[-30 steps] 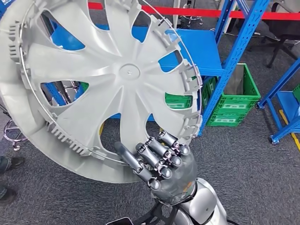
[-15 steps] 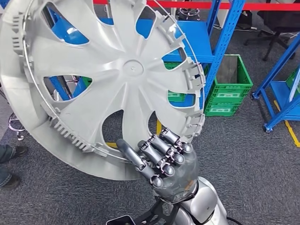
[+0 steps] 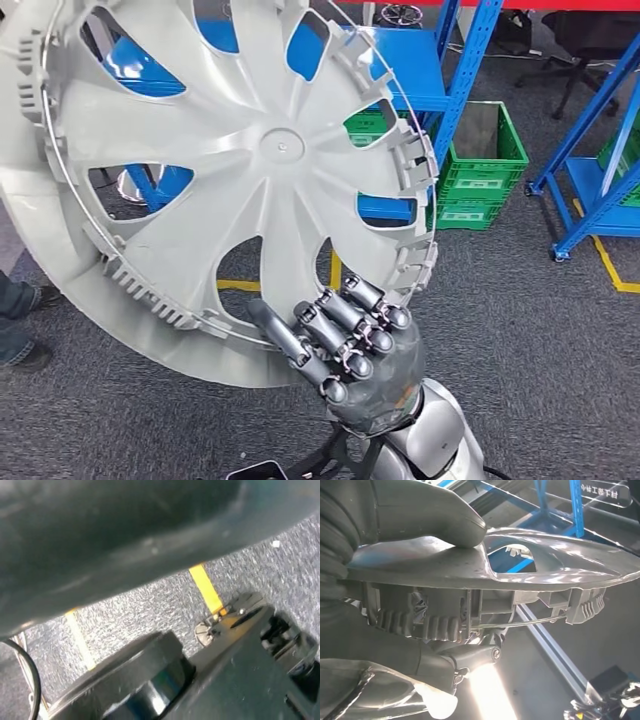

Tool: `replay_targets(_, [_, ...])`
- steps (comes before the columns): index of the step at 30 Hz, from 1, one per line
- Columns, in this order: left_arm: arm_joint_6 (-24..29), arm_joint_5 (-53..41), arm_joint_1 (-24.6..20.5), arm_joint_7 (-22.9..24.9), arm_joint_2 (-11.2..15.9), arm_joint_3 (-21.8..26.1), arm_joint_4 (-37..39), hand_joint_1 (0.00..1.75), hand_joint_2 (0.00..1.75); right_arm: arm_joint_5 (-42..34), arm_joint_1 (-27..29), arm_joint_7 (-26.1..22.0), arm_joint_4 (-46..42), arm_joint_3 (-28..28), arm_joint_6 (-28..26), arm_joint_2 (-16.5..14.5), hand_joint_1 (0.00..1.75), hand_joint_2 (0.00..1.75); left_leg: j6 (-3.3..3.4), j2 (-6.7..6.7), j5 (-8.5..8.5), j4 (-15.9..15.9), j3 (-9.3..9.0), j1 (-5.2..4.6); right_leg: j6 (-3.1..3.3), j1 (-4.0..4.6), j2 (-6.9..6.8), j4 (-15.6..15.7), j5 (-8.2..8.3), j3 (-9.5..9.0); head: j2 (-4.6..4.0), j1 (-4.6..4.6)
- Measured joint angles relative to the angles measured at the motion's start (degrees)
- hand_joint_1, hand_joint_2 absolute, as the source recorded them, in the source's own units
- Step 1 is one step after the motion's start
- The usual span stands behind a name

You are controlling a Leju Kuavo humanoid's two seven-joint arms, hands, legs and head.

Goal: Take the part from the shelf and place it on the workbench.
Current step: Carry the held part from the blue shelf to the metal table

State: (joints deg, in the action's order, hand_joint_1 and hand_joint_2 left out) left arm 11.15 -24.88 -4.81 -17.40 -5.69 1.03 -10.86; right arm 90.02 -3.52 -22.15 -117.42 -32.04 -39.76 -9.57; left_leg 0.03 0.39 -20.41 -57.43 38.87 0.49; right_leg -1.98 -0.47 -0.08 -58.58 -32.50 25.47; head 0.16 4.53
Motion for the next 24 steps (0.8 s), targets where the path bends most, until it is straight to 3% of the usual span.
replay_targets(1, [-0.05,-0.09,0.05,-0.01,-0.02,-0.05,0.00,0.00,0.00,0.01,0.03,-0.04,-0.01,0.01,0.00,0.00,1.75,1.75,-0.37,-0.01,0.63,0.05,0.18,0.00,0.32,0.15,0.06,2.52,-0.95,-1.49,0.01,0.09])
replay_targets(2, [-0.10,-0.15,0.12,-0.02,-0.03,-0.11,0.00,0.00,0.00,0.01,0.07,-0.07,-0.01,0.03,0.00,0.00,1.75,1.75,-0.76,-0.01,1.31,0.20,0.24,0.08,0.78,0.31,0.08,3.48,-1.15,-1.69,0.01,0.15])
replay_targets(4, [-0.17,-0.17,0.33,-0.02,-0.03,-0.21,0.01,0.00,0.00,0.00,0.09,-0.08,-0.02,0.07,0.00,-0.01,1.75,1.75,-1.49,-0.06,1.11,0.06,0.62,0.36,1.81,0.32,-0.10,3.31,-0.21,-0.57,0.00,0.12])
replay_targets(5, [-0.18,-0.17,0.46,-0.02,-0.02,-0.23,0.02,0.00,0.00,0.00,0.09,-0.08,-0.02,0.08,0.00,-0.02,1.75,1.75,-1.76,-0.11,-0.55,-1.13,1.05,0.45,2.35,0.27,-0.20,3.35,0.39,0.00,-0.01,0.04])
replay_targets(6, [-0.18,-0.17,0.55,-0.02,-0.02,-0.24,0.02,0.00,0.00,0.00,0.09,-0.09,-0.02,0.08,0.00,-0.02,1.75,1.75,-1.96,-0.14,-3.27,-3.61,1.73,0.52,2.75,0.23,-0.30,3.37,1.02,0.62,-0.01,-0.06])
replay_targets(8, [-0.18,-0.16,0.64,-0.02,-0.01,-0.25,0.02,0.00,0.00,0.00,0.18,-0.10,-0.01,0.09,0.00,-0.02,1.75,1.75,-2.23,-0.15,-8.76,-11.26,3.33,0.52,3.13,0.40,-0.40,3.29,2.12,1.80,-0.01,-0.19])
replay_targets(9, [-0.18,-0.16,0.66,-0.03,-0.02,-0.25,0.02,0.00,0.00,0.00,0.23,-0.11,-0.01,0.10,0.00,-0.02,1.75,1.75,-2.27,-0.16,-9.94,-14.68,3.76,0.52,3.15,0.51,-0.44,3.17,2.67,2.37,-0.01,-0.21])
replay_targets(10, [-0.19,-0.16,0.67,-0.04,-0.02,-0.25,0.02,0.00,0.00,0.01,0.27,-0.12,0.00,0.10,0.01,-0.02,1.75,1.75,-2.23,-0.16,-9.77,-16.53,3.53,0.51,3.14,0.61,-0.46,2.98,3.15,2.94,-0.01,-0.22])
replay_targets(11, [-0.22,-0.15,0.68,-0.08,-0.03,-0.25,0.02,0.00,0.00,0.01,0.29,-0.13,-0.01,0.10,0.01,-0.02,1.75,1.75,-2.08,-0.16,-8.70,-16.25,2.37,0.49,3.10,0.69,-0.45,2.74,3.54,3.49,-0.01,-0.22])
replay_targets(13, [-0.31,-0.14,0.65,-0.17,-0.02,-0.26,0.01,0.00,0.00,0.01,0.32,-0.15,-0.02,0.10,0.01,-0.02,1.75,1.75,-1.36,-0.19,-6.57,-9.63,-2.76,0.32,2.99,0.83,-0.41,2.19,4.03,4.53,-0.01,-0.21])
replay_targets(15, [-0.40,-0.14,0.57,-0.28,0.03,-0.26,0.00,0.00,0.00,0.00,0.26,-0.15,-0.02,0.11,0.00,-0.02,1.75,1.75,-0.52,-0.21,-6.51,-2.53,-7.32,-0.01,2.64,0.94,-0.47,1.77,4.32,5.21,-0.01,-0.16])
replay_targets(16, [-0.43,-0.14,0.54,-0.32,0.04,-0.26,0.01,0.00,0.00,-0.01,0.23,-0.15,-0.02,0.12,0.00,-0.02,1.75,1.75,-0.20,-0.21,-6.96,-0.82,-8.17,-0.17,2.34,0.94,-0.53,1.65,4.51,5.48,-0.01,-0.16])
replay_targets(19, [-0.45,-0.14,0.61,-0.40,-0.01,-0.27,0.02,0.00,0.00,0.00,0.20,-0.15,-0.03,0.14,0.00,-0.02,1.75,1.75,0.45,-0.12,-6.71,0.64,-8.20,-0.05,1.29,0.91,-0.51,1.15,4.65,6.36,-0.01,-0.13])
replay_targets(20, [-0.46,-0.14,0.61,-0.45,-0.04,-0.27,0.02,0.00,0.00,0.00,0.16,-0.15,-0.03,0.15,0.00,-0.02,1.75,1.75,0.42,-0.15,-6.58,0.81,-8.06,-0.02,1.30,0.90,-0.41,1.04,4.31,6.65,-0.01,0.01])
replay_targets(23, [-0.54,-0.14,0.57,-0.75,-0.22,-0.27,0.02,0.00,0.00,0.00,-0.05,-0.31,-0.03,0.17,0.00,-0.02,1.75,1.75,0.09,-0.38,-6.57,0.39,-7.47,-0.36,2.62,0.80,-0.13,1.37,4.79,7.08,0.01,0.51])
replay_targets(24, [-0.59,-0.14,0.59,-0.82,-0.27,-0.27,0.02,0.00,0.00,0.00,-0.08,-0.37,-0.04,0.18,0.00,-0.02,1.75,1.75,0.17,-0.39,-6.49,0.25,-7.30,-0.42,2.69,0.76,-0.11,1.51,5.35,7.13,0.01,0.56])
